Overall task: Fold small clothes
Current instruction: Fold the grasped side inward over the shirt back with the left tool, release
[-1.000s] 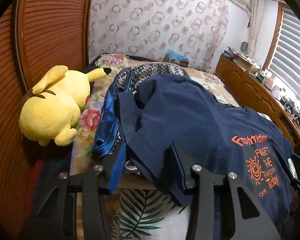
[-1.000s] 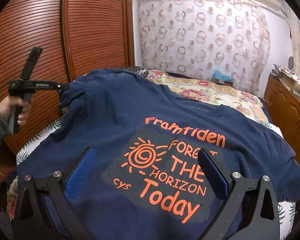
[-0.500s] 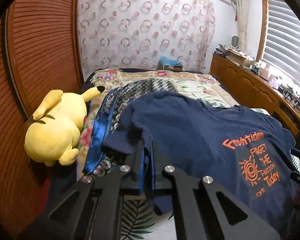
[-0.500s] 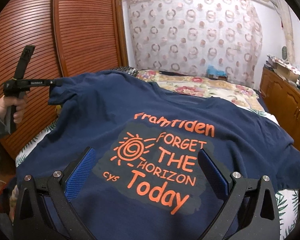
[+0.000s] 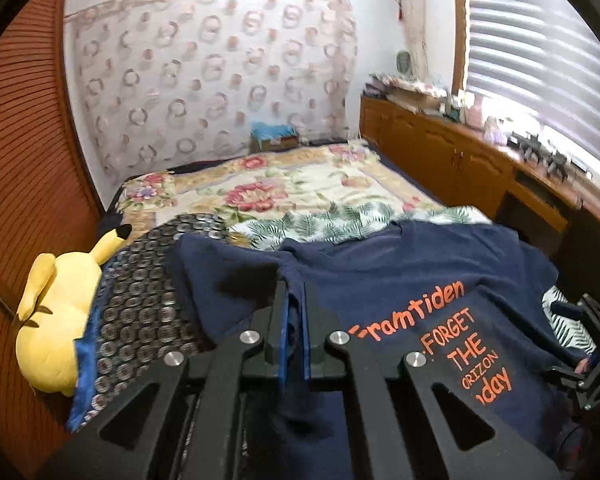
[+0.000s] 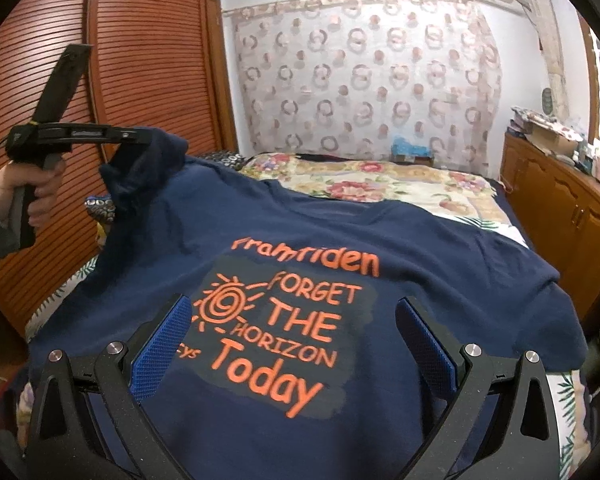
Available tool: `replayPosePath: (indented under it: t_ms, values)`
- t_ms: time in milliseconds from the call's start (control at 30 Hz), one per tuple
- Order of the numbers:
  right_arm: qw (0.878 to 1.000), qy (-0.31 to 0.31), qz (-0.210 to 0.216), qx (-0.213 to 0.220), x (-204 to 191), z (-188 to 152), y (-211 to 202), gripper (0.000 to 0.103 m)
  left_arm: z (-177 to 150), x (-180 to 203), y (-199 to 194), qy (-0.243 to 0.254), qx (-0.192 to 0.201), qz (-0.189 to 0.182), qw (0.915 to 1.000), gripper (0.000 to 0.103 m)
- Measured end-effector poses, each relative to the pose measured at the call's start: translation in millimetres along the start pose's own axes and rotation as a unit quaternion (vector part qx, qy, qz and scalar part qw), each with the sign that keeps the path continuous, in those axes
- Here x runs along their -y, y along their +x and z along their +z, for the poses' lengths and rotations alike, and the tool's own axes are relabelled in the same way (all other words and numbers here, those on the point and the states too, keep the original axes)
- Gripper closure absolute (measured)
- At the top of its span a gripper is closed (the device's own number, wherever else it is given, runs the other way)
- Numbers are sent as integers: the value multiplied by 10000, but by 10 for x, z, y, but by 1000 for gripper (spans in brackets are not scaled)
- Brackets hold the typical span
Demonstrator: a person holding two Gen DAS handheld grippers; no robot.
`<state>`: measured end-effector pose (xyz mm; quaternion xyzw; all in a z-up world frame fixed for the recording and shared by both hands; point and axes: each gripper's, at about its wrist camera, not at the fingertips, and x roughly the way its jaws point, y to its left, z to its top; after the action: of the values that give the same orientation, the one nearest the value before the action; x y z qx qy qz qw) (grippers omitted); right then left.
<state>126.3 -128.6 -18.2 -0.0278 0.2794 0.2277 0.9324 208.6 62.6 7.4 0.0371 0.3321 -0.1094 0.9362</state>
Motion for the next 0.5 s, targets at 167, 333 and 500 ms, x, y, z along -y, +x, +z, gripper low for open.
replayPosePath:
  t_ms: [167,333,500]
  values:
    - [9999,40,-82,-50,98,-58,-19,0,4,143,33,-22,-78,-90,9999,89]
    - [9999,3,-132,-67,140,-56,-17,0,-8,149,-152,74,36,-85,9999,66]
    - [9999,7,-112,-70,128,-6,40,0,-99,37,-321,29,146,-59,9999,41]
